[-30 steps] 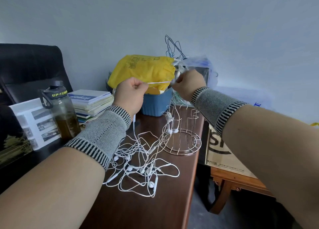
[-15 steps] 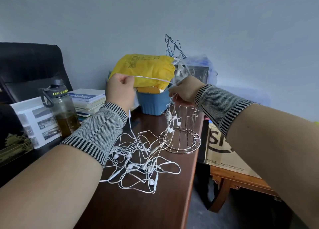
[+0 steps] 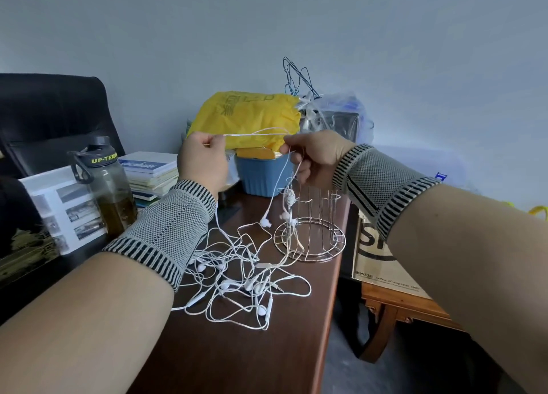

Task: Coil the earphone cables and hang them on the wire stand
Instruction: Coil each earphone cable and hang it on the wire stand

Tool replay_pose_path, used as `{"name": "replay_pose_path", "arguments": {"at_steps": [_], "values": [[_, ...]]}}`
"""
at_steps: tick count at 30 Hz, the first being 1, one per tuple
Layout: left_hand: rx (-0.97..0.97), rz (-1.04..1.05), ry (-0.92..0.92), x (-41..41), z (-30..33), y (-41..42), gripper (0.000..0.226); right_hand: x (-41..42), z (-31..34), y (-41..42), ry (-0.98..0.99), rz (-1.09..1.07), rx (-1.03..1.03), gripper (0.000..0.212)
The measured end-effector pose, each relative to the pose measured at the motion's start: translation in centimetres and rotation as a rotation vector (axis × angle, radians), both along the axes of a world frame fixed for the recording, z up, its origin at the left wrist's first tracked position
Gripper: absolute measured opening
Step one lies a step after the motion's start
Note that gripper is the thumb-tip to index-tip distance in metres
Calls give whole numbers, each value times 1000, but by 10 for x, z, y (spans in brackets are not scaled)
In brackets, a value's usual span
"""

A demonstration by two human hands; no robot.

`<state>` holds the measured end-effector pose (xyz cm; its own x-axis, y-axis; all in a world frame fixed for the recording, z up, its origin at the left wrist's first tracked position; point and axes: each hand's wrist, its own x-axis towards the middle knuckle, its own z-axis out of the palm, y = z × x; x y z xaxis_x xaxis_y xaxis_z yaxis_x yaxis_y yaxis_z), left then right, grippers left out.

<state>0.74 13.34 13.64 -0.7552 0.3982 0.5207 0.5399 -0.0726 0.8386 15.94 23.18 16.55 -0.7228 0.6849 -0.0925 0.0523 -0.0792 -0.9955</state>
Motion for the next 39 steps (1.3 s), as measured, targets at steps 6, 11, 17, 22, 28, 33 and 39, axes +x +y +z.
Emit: {"name": "replay_pose_path", "arguments": {"at_steps": [6, 11, 17, 22, 28, 33, 39], "values": [[-113, -256, -58, 20, -12, 8, 26, -1, 4, 0, -17, -4, -43, 37], [-90, -281, -148, 17, -10, 6, 27, 3, 7, 11, 34, -237, 154, 32], [-56, -300, -216, 13, -13, 4, 22, 7, 26, 25, 7, -346, 328, 18], [-108, -312, -178, 15, -17, 4, 21, 3, 3, 50, -261, -302, 490, 23], [-130, -400, -198, 20, -23, -3, 23, 8, -19, 42, -284, -257, 314, 13], [-87, -448, -265, 23, -25, -12, 34, 21, -27, 26, -468, -82, 477, 17], [-172, -492, -275, 33, -48, -23, 27, 35, -52, 15, -568, -103, 884, 34]]}}
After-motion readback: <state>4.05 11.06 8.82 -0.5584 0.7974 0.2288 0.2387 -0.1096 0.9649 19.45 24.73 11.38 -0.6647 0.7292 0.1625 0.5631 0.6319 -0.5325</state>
